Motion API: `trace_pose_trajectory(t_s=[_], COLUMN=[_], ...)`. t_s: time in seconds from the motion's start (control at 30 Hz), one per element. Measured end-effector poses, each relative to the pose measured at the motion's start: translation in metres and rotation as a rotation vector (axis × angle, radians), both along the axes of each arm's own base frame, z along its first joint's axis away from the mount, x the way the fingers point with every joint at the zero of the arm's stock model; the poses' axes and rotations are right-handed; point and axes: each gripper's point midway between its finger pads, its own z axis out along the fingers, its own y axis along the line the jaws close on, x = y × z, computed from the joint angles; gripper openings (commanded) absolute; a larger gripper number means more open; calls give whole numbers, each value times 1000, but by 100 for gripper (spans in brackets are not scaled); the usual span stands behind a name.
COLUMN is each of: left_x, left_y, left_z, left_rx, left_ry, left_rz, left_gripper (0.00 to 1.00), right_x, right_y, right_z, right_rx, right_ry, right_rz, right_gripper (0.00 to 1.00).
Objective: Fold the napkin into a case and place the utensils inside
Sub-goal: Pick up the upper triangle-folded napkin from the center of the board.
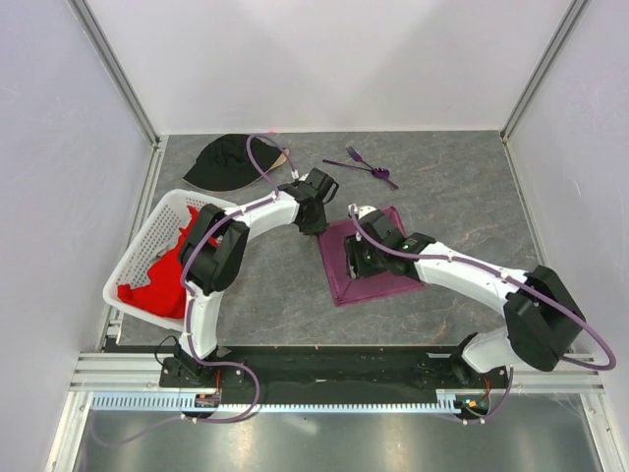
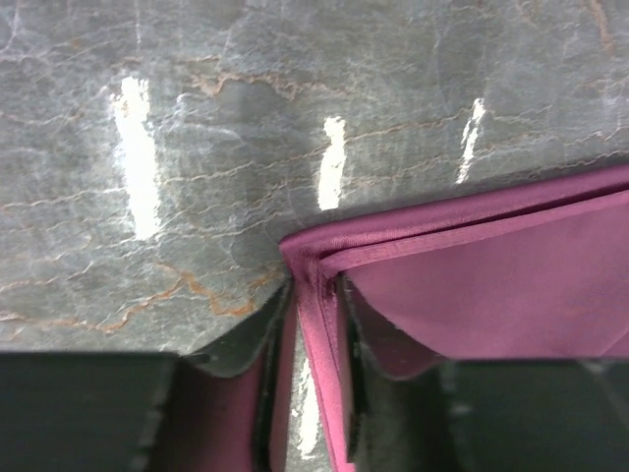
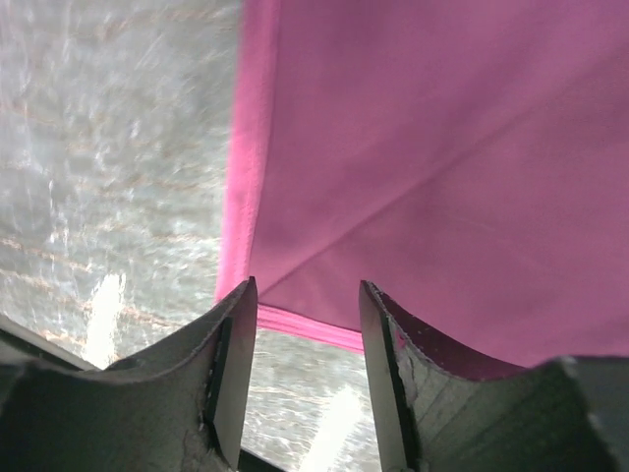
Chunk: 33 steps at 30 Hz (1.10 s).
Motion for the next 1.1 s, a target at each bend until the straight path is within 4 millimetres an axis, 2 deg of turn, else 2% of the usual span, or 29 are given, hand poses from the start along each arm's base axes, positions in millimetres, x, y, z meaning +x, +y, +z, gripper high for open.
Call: trace_pose_trajectory(t_s=[0.07,0.17,0.4,0.63,0.9,1.1], left_x=[1,2,2,2,1,0], left_y=[-2,-6,-13,-13,-15,-17], left_z=[0,0,0,0,1,1], left_rx=[-11,-33,-67,-100,-140,-172], left_ry=[-4,-7,-8,-9,-1,13], left_rz=[-1,-8,-23,-22,-15,-21], left_gripper=[8,2,2,2,2,2], right_x=[-8,-19,-36,-34,-36,-37], right_y=[11,24,51,55,51,58], right_z=[-6,-18,-33,-38,-62,-64], right_rx=[-16,-51,-119,-154,-241,-278], right_ry=[-2,2,-15,-36,-34,-86], right_rz=[37,83,157,153,151,141], right_gripper=[56,55,49,48,48,48])
